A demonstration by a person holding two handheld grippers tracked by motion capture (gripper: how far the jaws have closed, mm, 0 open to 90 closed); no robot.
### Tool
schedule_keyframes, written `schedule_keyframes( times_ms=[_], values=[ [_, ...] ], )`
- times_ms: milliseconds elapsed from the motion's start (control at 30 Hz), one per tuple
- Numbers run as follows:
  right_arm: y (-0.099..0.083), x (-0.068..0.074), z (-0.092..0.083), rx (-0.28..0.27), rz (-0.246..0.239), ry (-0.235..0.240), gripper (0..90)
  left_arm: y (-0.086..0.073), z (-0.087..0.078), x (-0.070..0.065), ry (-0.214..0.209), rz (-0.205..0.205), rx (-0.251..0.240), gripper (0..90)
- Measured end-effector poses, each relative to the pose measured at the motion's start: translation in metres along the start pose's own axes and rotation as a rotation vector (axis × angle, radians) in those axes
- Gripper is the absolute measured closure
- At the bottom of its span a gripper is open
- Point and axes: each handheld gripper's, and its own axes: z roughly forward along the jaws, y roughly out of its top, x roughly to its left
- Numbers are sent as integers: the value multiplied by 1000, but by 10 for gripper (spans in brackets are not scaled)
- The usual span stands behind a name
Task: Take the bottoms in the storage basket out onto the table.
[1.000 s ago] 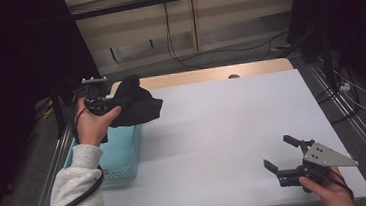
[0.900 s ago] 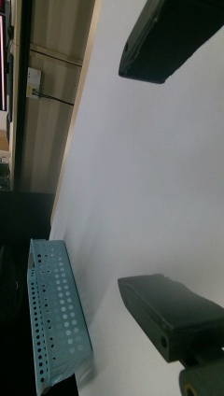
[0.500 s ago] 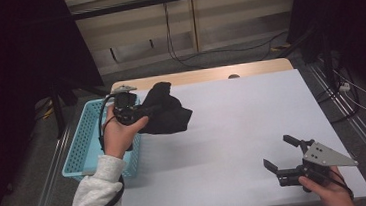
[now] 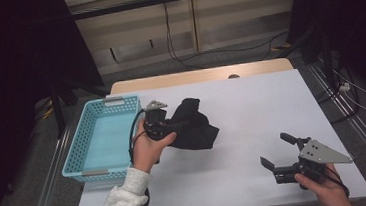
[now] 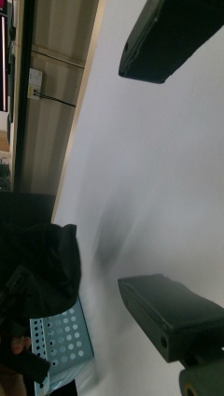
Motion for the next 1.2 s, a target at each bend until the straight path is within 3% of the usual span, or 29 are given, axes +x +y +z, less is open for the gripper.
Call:
schedule_keyframes(
  times_ms=[133,200,300,367,533,733,933,1067,1200],
  values=[
    [0,1,2,5,-9,5,4,-8,16,-13,-28,40,-13,606],
    [0,0,3,6,-9,5,4,-13,24,-17,-62,68,-70,550],
    [0,0,6,13,-11,4,5,-17,29,-18,-61,71,-128,340],
    [0,0,8,14,-10,6,5,-18,27,-14,-55,58,-126,279],
    [0,0,13,24,-18,7,4,-21,19,-4,-17,69,-119,186],
    [0,-1,22,44,-24,13,4,-23,20,2,7,99,-104,167],
    [0,0,32,57,-29,26,4,-22,20,1,5,123,-92,155],
    [1,1,39,65,-28,36,4,-24,20,4,16,132,-75,152],
    [1,2,45,81,-30,42,3,-26,18,5,13,115,-80,144]
  ],
)
